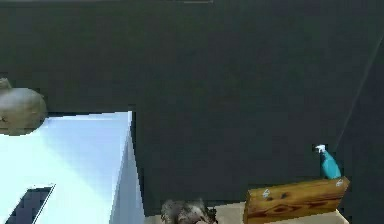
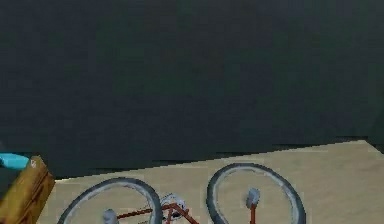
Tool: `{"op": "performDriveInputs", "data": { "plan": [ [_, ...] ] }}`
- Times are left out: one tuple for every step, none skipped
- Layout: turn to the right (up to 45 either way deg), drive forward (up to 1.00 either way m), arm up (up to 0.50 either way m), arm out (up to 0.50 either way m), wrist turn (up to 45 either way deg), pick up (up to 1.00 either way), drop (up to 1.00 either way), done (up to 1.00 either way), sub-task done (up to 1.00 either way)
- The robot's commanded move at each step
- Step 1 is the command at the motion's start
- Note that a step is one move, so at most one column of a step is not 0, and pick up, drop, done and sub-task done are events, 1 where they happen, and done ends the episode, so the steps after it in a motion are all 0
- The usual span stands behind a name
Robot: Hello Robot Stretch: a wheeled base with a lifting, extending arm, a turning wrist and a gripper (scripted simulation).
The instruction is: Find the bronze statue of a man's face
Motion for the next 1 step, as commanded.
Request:
{"op": "performDriveInputs", "data": {
  "plan": [
    [9.0,0.00,0.00,0.00,0.0,0.00,0.00,0.00,0.00]
  ]
}}
